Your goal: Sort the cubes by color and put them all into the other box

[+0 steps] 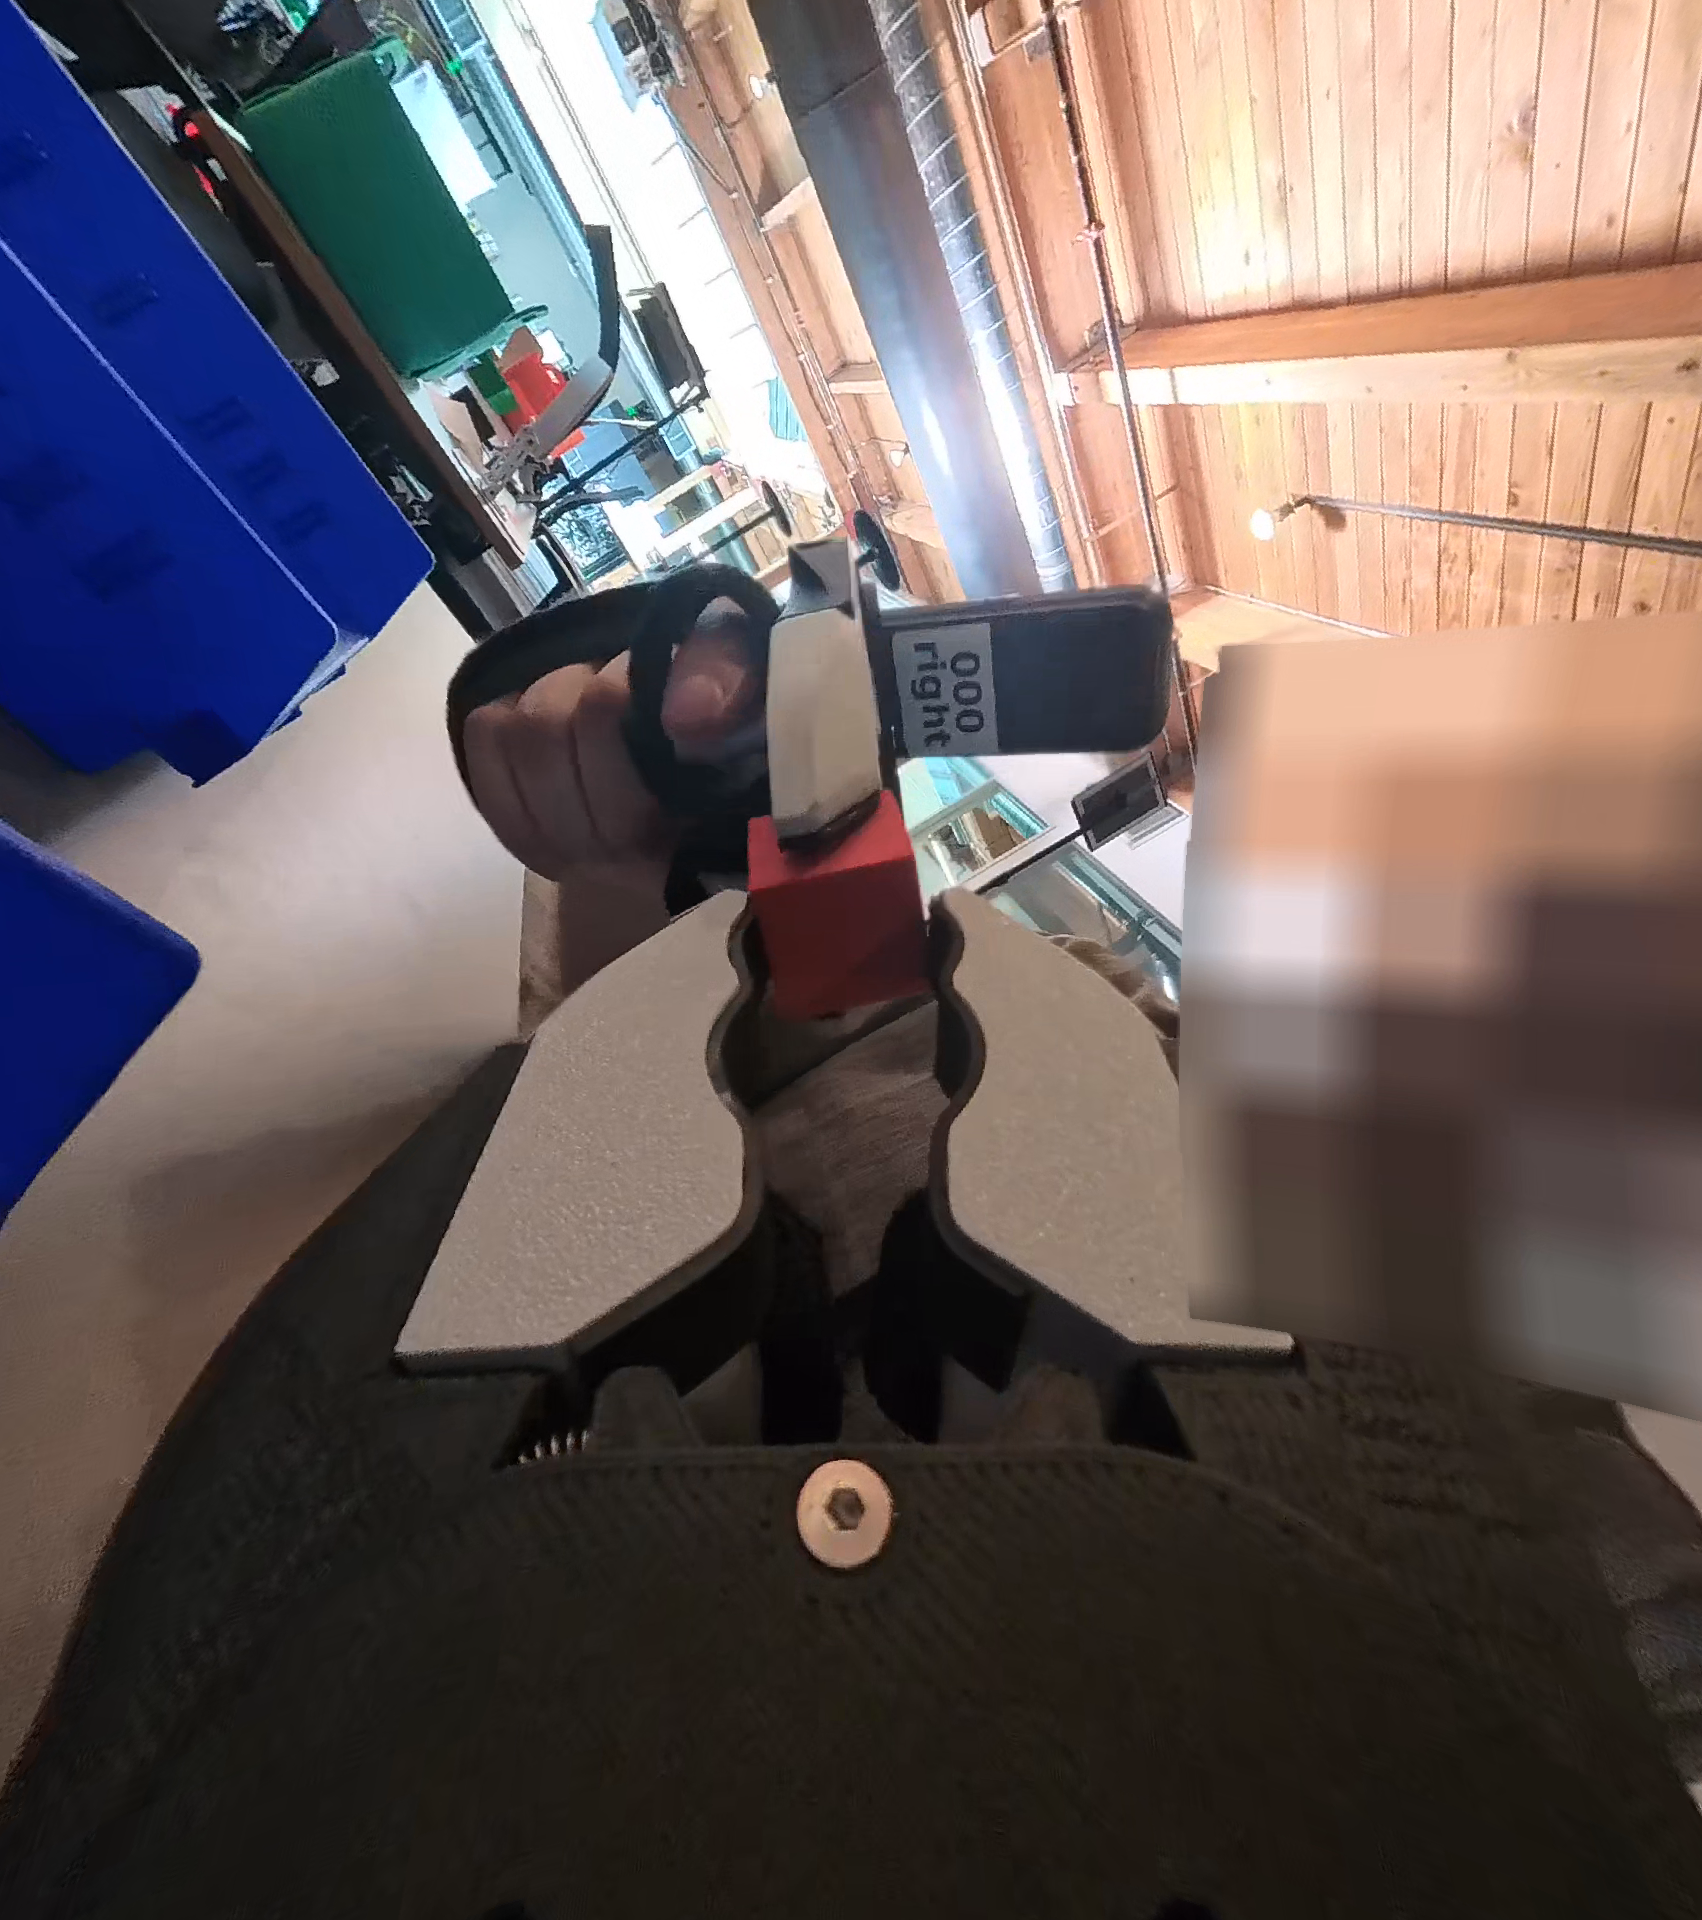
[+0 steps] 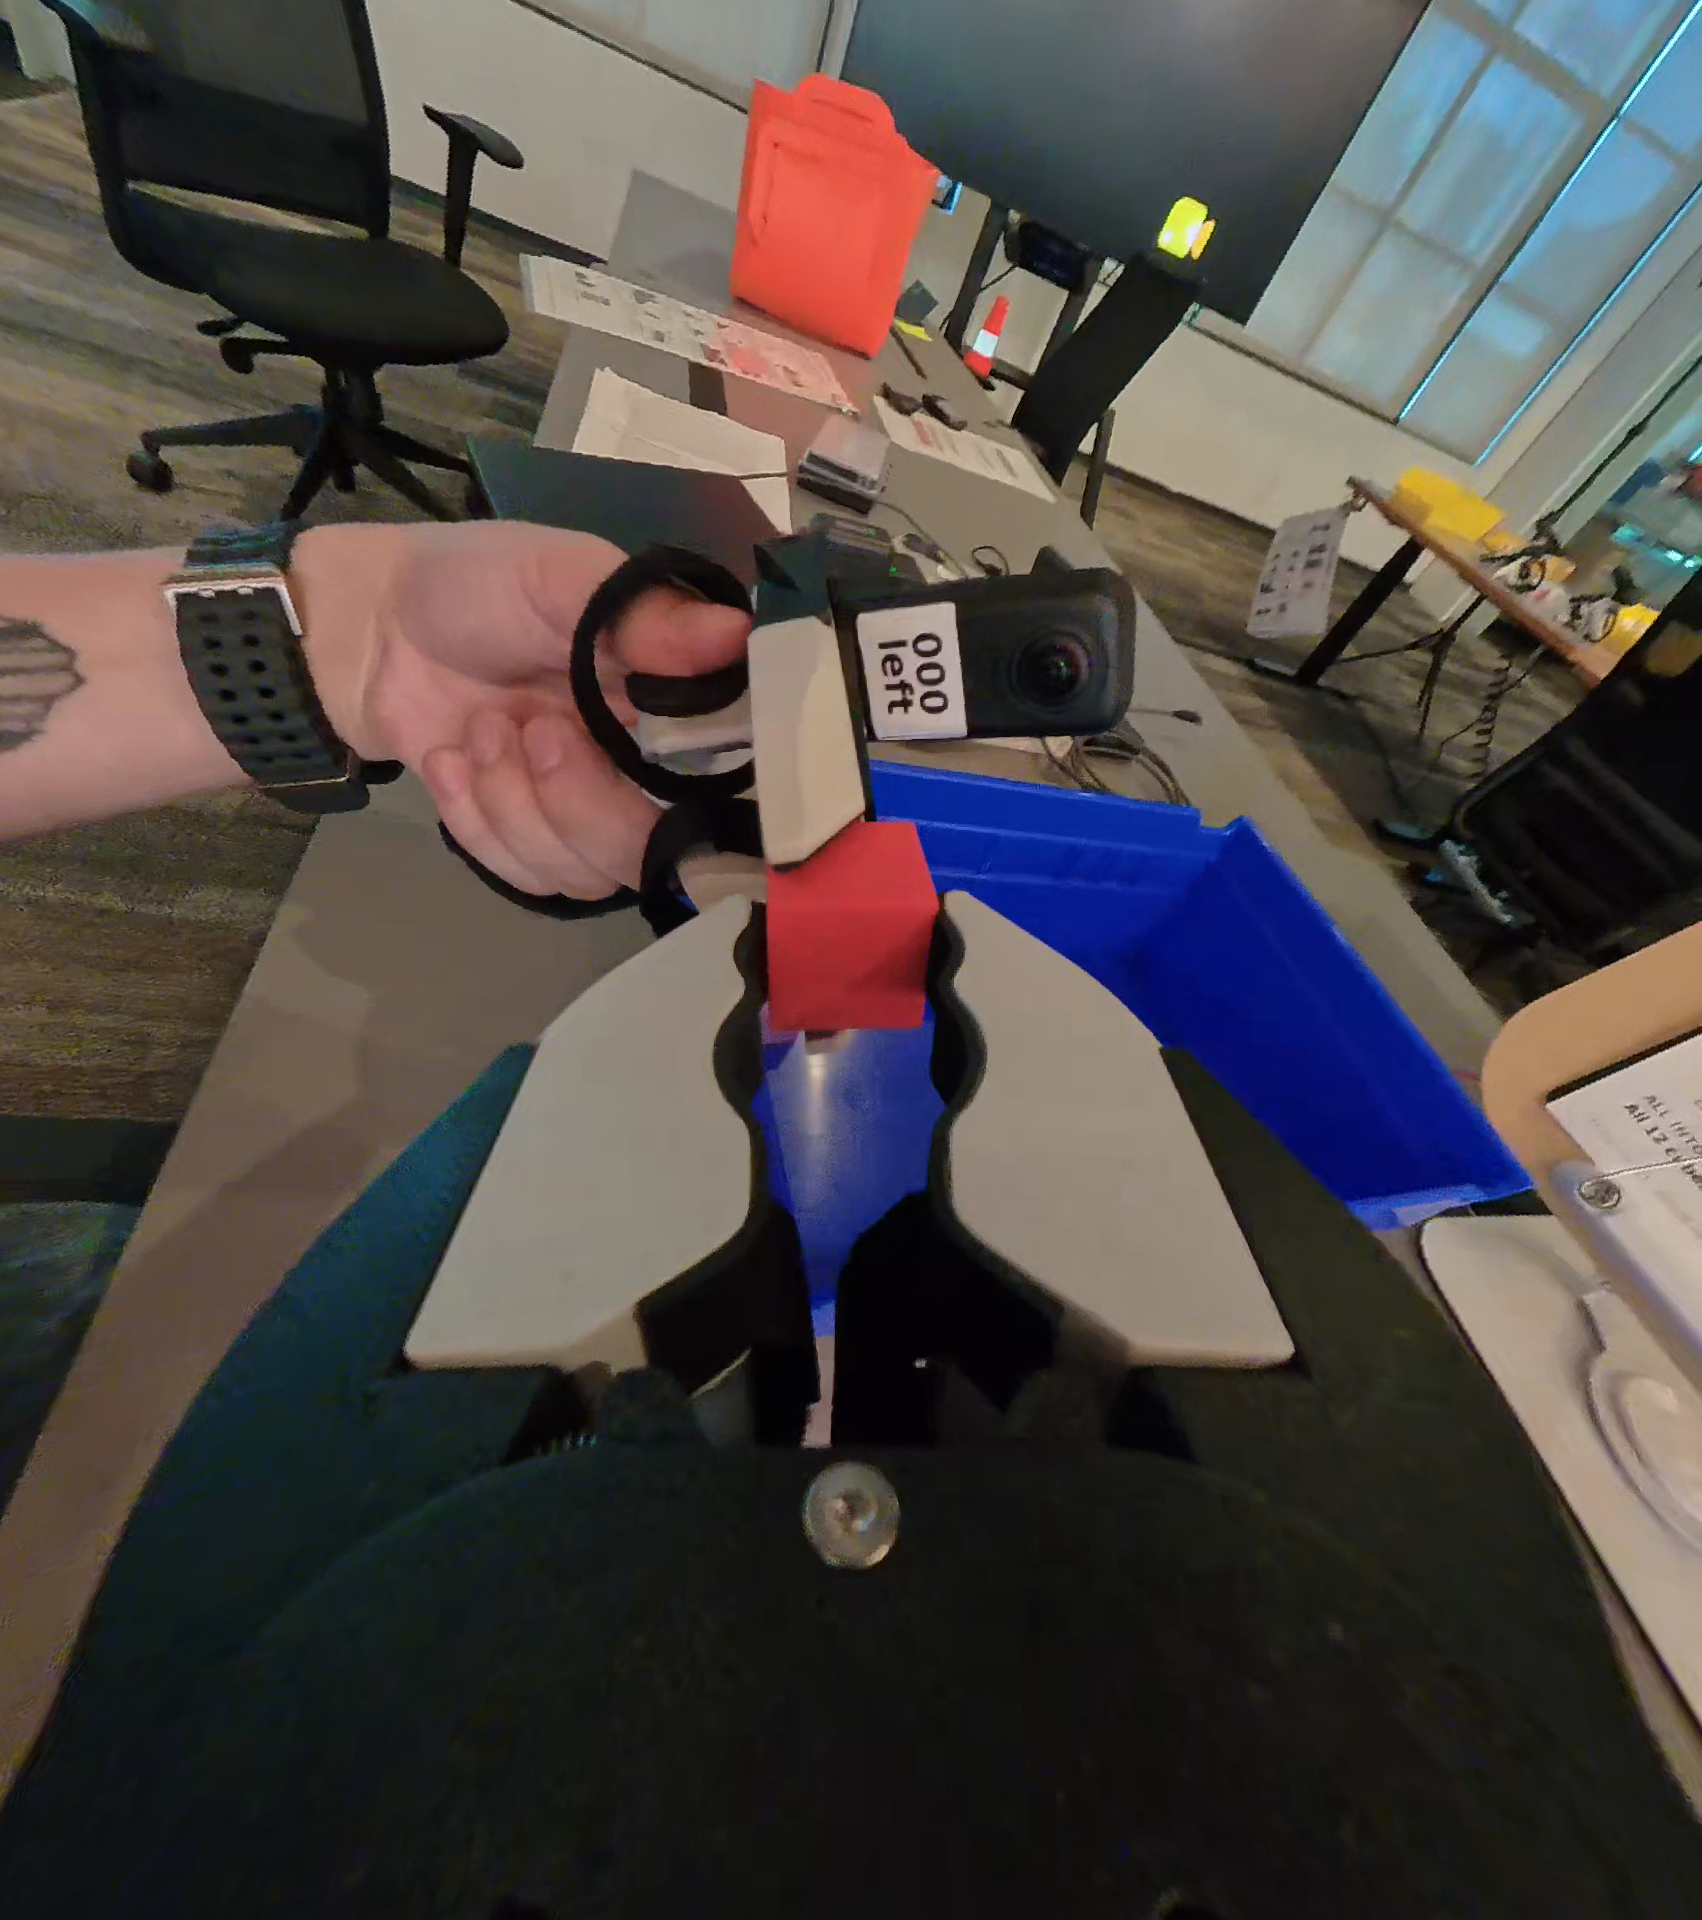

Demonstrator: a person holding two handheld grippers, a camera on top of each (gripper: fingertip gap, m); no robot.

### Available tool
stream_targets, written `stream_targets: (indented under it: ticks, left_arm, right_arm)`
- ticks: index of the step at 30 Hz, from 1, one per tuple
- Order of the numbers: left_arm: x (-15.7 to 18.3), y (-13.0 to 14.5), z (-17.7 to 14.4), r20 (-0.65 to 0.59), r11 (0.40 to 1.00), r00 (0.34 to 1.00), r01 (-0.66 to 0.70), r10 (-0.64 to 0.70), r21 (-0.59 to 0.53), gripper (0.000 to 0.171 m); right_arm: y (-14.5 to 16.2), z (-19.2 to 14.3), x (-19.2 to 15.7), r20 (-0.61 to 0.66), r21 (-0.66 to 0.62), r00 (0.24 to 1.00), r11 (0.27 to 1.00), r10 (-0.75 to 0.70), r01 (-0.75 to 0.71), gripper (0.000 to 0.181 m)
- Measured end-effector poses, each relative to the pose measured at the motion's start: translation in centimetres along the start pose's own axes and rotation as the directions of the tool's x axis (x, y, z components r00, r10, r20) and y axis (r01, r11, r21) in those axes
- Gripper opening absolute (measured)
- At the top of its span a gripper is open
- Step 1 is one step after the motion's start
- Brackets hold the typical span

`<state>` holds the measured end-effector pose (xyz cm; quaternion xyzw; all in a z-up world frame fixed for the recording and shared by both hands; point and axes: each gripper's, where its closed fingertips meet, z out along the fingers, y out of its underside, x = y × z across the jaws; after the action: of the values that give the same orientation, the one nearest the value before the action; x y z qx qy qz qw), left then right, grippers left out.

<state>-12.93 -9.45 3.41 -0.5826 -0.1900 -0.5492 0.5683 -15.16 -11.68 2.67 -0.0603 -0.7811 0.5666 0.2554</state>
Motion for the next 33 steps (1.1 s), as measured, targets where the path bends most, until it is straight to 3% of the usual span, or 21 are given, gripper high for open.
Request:
stream_targets:
  ticks: [1,6,10,13,17,24,27,29,33]
  left_arm:
    - [0.0,0.1,0.1,-0.002,1.0,1.0,-0.008,0.008,-0.002,0.031]
    - [0.9,-0.7,0.0,-0.048,0.997,0.998,-0.033,0.036,0.064,0.048]
    - [1.3,-2.3,-2.1,0.037,0.981,0.995,-0.093,0.088,0.169,0.058]
    - [1.6,-3.0,-3.6,0.122,0.97,0.985,-0.144,0.122,0.196,0.056]
    - [3.1,-3.3,-4.3,0.119,0.961,0.979,-0.186,0.164,0.204,0.055]
    - [4.3,-3.3,-4.5,0.139,0.949,0.968,-0.235,0.209,0.21,0.053]
    - [4.5,-3.3,-4.9,0.161,0.944,0.964,-0.246,0.214,0.22,0.052]
    - [4.5,-3.3,-5.3,0.172,0.942,0.962,-0.249,0.213,0.226,0.051]
    - [4.4,-3.3,-5.6,0.178,0.941,0.961,-0.251,0.213,0.227,0.05]
  right_arm:
    - [0.0,-0.1,-0.1,0.0,-0.008,1.0,1.0,-0.004,0.004,0.029]
    - [0.1,-2.0,0.7,-0.057,-0.059,0.998,0.998,-0.038,0.035,0.029]
    - [1.2,-8.7,5.3,-0.188,-0.201,0.981,0.98,-0.04,0.002,0.029]
    - [5.6,-14.6,8.9,-0.199,-0.407,0.978,0.902,0.067,-0.145,0.029]
    - [12.4,-19.2,10.9,-0.081,-0.62,0.988,0.77,0.128,-0.151,0.029]
    - [22.5,-20.0,12.4,0.008,-0.815,0.97,0.564,0.243,-0.134,0.029]
    - [25.2,-19.3,11.6,0.032,-0.836,0.955,0.531,0.294,-0.136,0.029]
    - [27.1,-19.6,11.4,0.032,-0.877,0.956,0.468,0.292,-0.113,0.029]
    - [28.5,-20.1,11.3,0.04,-0.918,0.954,0.388,0.297,-0.082,0.029]
